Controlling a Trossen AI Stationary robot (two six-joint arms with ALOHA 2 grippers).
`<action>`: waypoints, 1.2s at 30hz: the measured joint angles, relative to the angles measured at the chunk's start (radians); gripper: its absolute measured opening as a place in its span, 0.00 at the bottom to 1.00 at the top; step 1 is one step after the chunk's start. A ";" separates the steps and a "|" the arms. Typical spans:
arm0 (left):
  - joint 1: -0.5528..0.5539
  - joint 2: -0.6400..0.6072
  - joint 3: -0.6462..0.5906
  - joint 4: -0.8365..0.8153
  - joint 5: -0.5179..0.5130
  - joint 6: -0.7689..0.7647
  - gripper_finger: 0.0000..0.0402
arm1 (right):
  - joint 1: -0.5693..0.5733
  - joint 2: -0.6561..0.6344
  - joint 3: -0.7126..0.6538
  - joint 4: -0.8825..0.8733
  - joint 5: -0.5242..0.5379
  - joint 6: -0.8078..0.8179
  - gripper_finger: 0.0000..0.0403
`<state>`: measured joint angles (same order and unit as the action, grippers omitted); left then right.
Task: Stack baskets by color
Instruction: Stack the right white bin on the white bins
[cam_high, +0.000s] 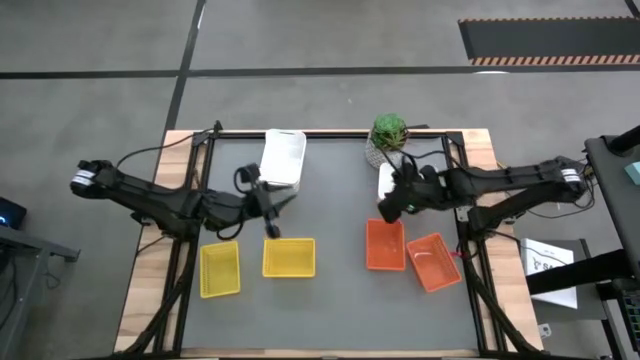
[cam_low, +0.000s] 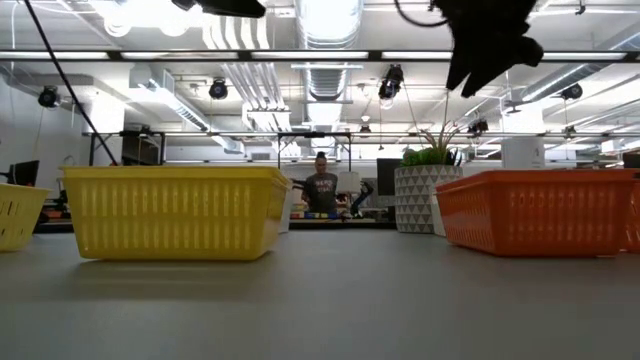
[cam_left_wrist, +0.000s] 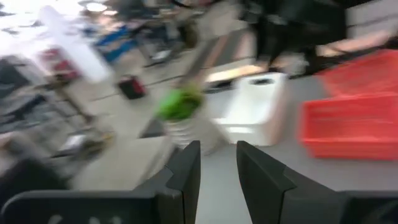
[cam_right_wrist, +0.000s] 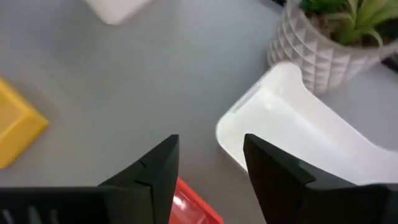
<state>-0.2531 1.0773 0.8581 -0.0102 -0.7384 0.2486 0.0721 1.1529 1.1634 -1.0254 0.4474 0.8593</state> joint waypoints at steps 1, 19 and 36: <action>0.000 -0.012 0.000 0.001 -0.040 0.020 0.22 | -0.022 0.026 0.024 -0.025 -0.022 0.010 0.43; 0.000 -0.132 -0.125 -0.001 -0.312 0.109 0.22 | -0.230 0.453 0.269 -0.209 -0.186 0.138 0.44; 0.000 -0.285 -0.195 0.008 -0.315 0.154 0.22 | -0.322 0.715 0.350 -0.242 -0.159 0.162 0.44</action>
<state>-0.2527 0.7924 0.6627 -0.0017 -1.0537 0.4026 -0.2499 1.8679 1.5135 -1.2671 0.2886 1.0214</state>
